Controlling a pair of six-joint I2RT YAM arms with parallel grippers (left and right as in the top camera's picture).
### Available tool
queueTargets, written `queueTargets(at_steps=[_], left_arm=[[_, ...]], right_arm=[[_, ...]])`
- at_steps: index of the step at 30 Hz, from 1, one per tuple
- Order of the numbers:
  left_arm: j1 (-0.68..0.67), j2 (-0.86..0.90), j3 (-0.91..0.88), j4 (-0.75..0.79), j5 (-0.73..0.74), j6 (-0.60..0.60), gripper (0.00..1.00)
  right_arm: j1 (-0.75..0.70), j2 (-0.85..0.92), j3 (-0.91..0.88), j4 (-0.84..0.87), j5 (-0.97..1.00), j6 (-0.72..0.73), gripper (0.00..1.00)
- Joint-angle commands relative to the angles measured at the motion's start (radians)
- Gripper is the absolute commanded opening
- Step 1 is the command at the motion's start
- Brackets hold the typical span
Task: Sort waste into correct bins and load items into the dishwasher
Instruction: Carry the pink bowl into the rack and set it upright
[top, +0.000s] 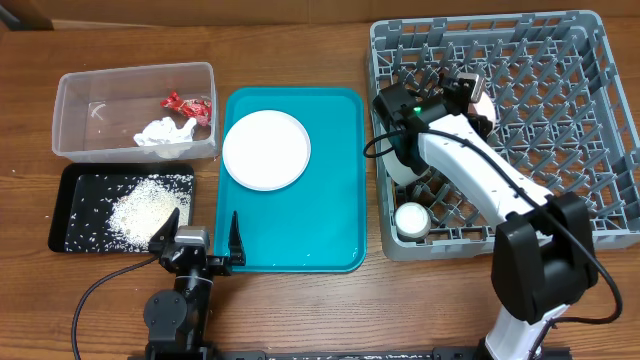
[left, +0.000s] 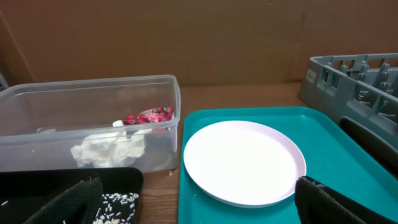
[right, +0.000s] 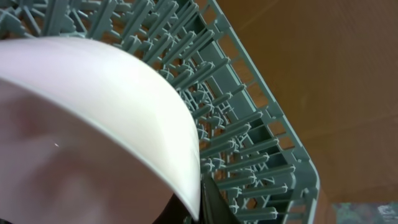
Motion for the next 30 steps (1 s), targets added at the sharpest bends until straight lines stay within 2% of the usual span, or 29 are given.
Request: queueTargets(at_steps=[1,14,18,25,30], left_arm=[[0.005,-0.010,-0.003,-0.001,-0.007,0.018,1.00],[0.005,-0.010,-0.003,-0.001,-0.007,0.018,1.00],[0.005,-0.010,-0.003,-0.001,-0.007,0.018,1.00],[0.005,-0.010,-0.003,-0.001,-0.007,0.018,1.00],[0.005,-0.010,-0.003,-0.001,-0.007,0.018,1.00]], right_arm=[[0.001,0.034,-0.003,-0.047,-0.069,0.001,0.04],[0.067,0.022,0.000,-0.207,-0.068,0.170,0.04],[0.102,0.022,0.000,-0.199,-0.052,0.170,0.04],[0.088,0.022,0.011,-0.172,0.123,0.170,0.04],[0.047,0.022,0.013,-0.063,0.148,0.101,0.04]])
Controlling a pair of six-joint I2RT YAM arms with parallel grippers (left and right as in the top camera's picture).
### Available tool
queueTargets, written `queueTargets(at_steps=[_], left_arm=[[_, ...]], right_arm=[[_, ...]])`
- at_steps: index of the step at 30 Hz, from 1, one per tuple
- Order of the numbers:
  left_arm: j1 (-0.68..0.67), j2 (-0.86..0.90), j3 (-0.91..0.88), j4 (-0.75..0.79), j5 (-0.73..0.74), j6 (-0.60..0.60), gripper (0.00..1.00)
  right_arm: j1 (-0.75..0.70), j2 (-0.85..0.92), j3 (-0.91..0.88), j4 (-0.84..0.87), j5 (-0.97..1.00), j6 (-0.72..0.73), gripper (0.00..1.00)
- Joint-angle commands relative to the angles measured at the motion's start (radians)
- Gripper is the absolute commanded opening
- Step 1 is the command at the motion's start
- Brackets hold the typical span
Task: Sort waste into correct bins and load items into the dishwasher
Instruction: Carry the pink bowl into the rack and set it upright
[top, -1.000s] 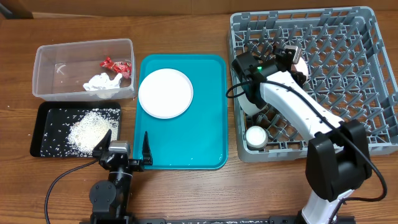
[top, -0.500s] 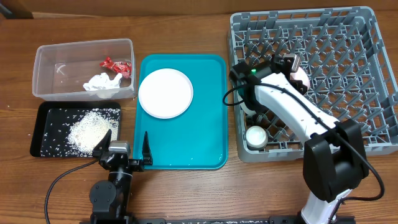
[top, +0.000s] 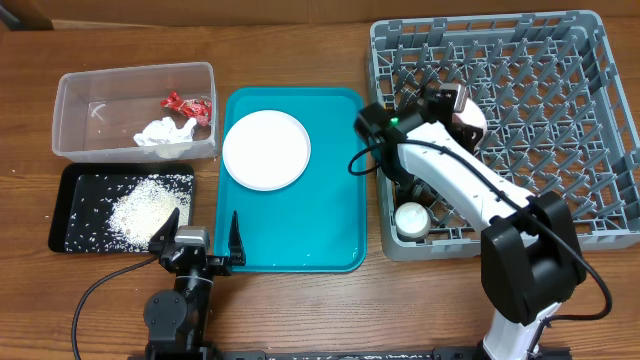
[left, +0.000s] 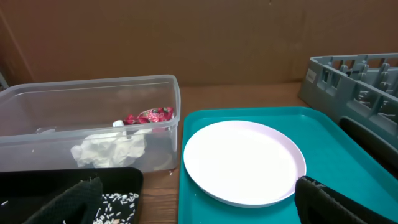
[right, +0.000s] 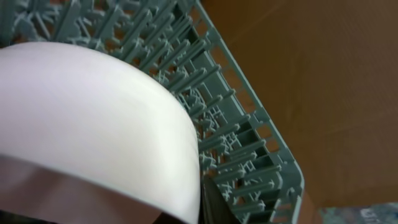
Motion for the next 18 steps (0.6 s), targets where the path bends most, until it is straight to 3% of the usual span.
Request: queueTargets(at_steps=[1,5,11,18], left_arm=[[0.005,-0.010,-0.003,-0.001,-0.007,0.018,1.00],[0.005,-0.010,-0.003,-0.002,-0.007,0.018,1.00],[0.005,-0.010,-0.003,-0.001,-0.007,0.018,1.00],[0.005,-0.010,-0.003,-0.001,-0.007,0.018,1.00]], right_arm=[[-0.041,0.007,0.014,0.075,0.040,-0.079,0.04],[-0.068,0.007,0.013,0.182,-0.045,-0.188,0.04],[-0.066,0.007,0.012,0.140,-0.153,-0.198,0.04],[-0.029,0.007,0.012,-0.017,-0.190,-0.040,0.04]])
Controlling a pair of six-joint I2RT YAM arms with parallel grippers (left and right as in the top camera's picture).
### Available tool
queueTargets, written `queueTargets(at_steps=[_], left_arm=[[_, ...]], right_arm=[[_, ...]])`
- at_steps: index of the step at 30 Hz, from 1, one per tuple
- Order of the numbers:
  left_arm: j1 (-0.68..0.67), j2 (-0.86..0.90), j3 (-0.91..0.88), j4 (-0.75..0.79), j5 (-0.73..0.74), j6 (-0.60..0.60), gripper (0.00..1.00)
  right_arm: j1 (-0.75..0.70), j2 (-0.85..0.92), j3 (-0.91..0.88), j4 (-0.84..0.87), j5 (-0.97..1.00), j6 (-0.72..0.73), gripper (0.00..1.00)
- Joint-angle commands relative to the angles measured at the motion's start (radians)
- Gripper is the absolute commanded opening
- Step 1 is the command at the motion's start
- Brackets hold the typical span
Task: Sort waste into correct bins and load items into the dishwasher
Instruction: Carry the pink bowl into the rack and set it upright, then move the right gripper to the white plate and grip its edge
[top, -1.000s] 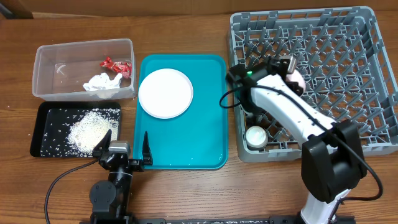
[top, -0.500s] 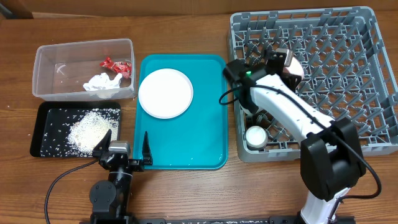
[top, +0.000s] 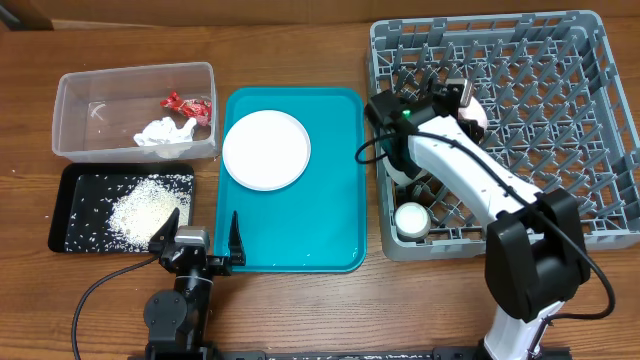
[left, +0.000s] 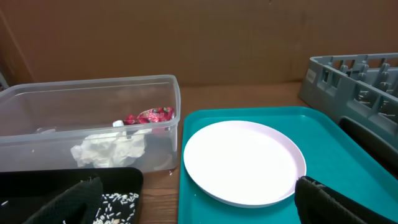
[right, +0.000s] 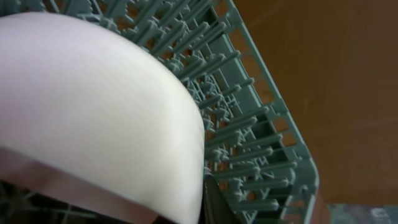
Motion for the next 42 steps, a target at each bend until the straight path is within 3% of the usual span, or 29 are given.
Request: queueTargets(at_steps=[1,11,20,23,26,29,32,36,39,42], left_arm=[[0.005,-0.010,-0.003,-0.001,-0.007,0.018,1.00],[0.005,-0.010,-0.003,-0.001,-0.007,0.018,1.00],[0.005,-0.010,-0.003,-0.001,-0.007,0.018,1.00],[0.005,-0.010,-0.003,-0.001,-0.007,0.018,1.00],[0.005,-0.010,-0.003,-0.001,-0.007,0.018,1.00],[0.005,-0.010,-0.003,-0.001,-0.007,0.018,1.00],[0.005,-0.010,-0.003,-0.001,-0.007,0.018,1.00],[0.005,-0.010,-0.003,-0.001,-0.007,0.018,1.00],[0.005,-0.010,-0.003,-0.001,-0.007,0.018,1.00],[0.005,-0.010,-0.003,-0.001,-0.007,0.018,1.00]], right_arm=[[0.016,0.005,0.002,-0.075,-0.074,0.111,0.04],[0.079,-0.003,0.005,-0.148,-0.183,0.161,0.39],[0.144,-0.082,0.143,-0.180,-0.312,0.148,0.54],[0.158,-0.116,0.216,-0.137,-0.436,0.048,0.59],[0.170,-0.129,0.252,-0.038,-0.655,-0.108,0.59],[0.175,-0.124,0.243,0.122,-1.012,-0.274,0.63],[0.175,-0.114,0.206,0.267,-1.243,-0.286,0.62],[0.178,-0.069,0.154,0.407,-1.284,-0.172,0.61],[0.179,-0.012,0.125,0.482,-1.283,-0.091,0.51],[0.179,0.070,0.124,0.521,-1.250,-0.066,0.49]])
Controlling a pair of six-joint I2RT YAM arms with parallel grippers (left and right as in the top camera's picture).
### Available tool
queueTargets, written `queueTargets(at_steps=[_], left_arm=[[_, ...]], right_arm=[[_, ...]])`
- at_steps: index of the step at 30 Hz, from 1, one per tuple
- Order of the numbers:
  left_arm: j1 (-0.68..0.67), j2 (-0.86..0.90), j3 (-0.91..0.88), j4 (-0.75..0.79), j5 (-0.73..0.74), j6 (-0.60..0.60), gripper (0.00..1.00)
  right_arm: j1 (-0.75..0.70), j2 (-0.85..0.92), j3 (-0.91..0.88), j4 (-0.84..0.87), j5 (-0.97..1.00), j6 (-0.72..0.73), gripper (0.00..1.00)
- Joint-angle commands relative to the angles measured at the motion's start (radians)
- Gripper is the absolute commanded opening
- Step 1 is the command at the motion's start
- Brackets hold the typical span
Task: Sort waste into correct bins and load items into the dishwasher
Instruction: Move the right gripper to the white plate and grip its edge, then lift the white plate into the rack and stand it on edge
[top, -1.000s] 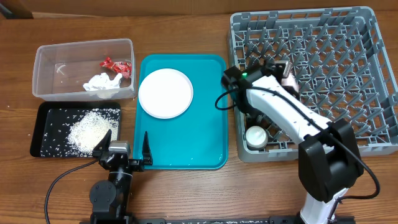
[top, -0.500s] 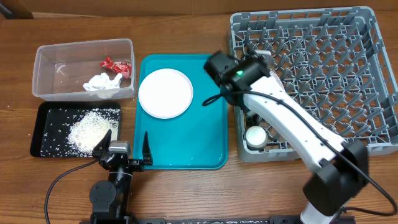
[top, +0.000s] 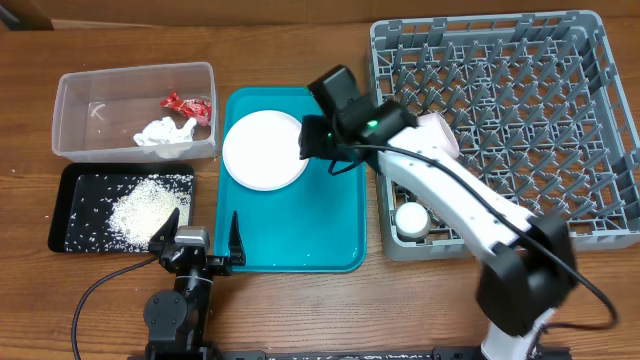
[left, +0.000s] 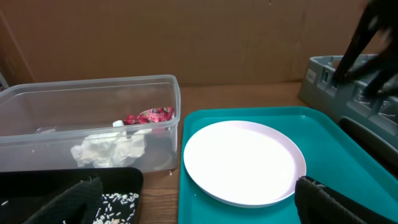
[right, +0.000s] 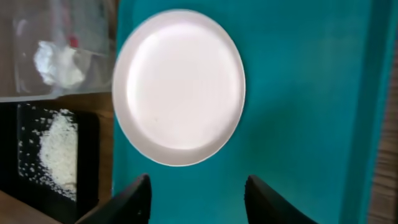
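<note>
A white plate (top: 265, 149) lies on the teal tray (top: 300, 235). My right gripper (top: 314, 141) hovers open over the tray at the plate's right edge, nothing between its fingers; its own view has the plate (right: 179, 87) ahead of the gripper (right: 199, 200). A whitish bowl (top: 441, 134) stands on edge in the grey dish rack (top: 560, 120), free of any gripper. A white cup (top: 410, 218) sits in the rack's near left corner. My left gripper (top: 205, 233) rests open at the table's front, facing the plate (left: 242, 162).
A clear bin (top: 120, 100) at the back left holds a red wrapper (top: 188, 104) and a crumpled tissue (top: 165, 131). A black tray (top: 80, 190) with spilled rice (top: 140, 208) lies in front of it. The right arm spans from the rack to the tray.
My right gripper was shut on the white bowl in the rack. The bowl now stands alone in the rack, and the gripper is open over the teal tray beside the plate.
My right gripper held the white bowl over the rack's left part at all three earlier moments, shifting it slightly among the pegs. Now the bowl is left in the rack and the open gripper is at the plate. The left arm stayed still.
</note>
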Motion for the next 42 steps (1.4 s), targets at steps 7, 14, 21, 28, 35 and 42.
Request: queueTargets(at_steps=[7,14,21,28,35,42], left_arm=[[0.005,-0.010,-0.003,-0.001,-0.007,0.018,1.00],[0.005,-0.010,-0.003,-0.001,-0.007,0.018,1.00],[0.005,-0.010,-0.003,-0.001,-0.007,0.018,1.00],[0.005,-0.010,-0.003,-0.001,-0.007,0.018,1.00],[0.005,-0.010,-0.003,-0.001,-0.007,0.018,1.00],[0.005,-0.010,-0.003,-0.001,-0.007,0.018,1.00]], right_arm=[[0.002,0.246,-0.020,0.101,0.031,0.096,0.45],[0.004,0.304,-0.020,0.092,0.047,0.096,0.20],[-0.010,0.245,0.001,-0.034,0.124,0.095,0.04],[-0.027,-0.004,0.052,-0.202,0.459,0.043,0.04],[-0.035,-0.264,0.052,-0.377,1.066,0.036,0.04],[-0.129,-0.298,0.040,-0.544,1.403,0.035,0.04]])
